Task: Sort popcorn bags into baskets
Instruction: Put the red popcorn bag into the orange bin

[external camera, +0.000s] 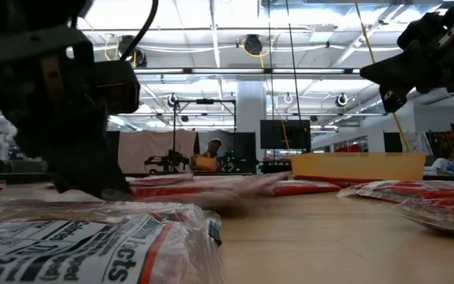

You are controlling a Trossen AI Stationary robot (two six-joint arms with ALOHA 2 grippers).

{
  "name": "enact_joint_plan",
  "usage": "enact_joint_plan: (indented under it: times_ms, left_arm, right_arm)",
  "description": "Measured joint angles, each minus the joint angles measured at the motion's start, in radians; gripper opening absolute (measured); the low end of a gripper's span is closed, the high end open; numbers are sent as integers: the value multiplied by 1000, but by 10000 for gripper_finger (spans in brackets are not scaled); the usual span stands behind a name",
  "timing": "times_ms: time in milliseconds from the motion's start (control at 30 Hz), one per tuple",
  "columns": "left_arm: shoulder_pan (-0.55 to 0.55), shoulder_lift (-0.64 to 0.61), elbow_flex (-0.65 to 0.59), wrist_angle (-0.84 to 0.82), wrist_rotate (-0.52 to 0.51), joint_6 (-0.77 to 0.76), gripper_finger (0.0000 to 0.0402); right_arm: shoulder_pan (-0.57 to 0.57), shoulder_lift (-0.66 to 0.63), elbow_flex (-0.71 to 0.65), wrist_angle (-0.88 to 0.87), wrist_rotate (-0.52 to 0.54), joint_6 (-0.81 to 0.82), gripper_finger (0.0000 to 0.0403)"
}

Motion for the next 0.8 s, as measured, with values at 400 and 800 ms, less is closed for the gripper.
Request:
enact_joint_plan:
  times_ms: [400,800]
  left_arm:
    - [122,-85,-6,-8,-16,327,3]
    - [211,-148,-5,11,-15,527,1]
  right_arm:
    - [45,285,0,209,9,230,0]
    - [234,761,139,272,184,375,67]
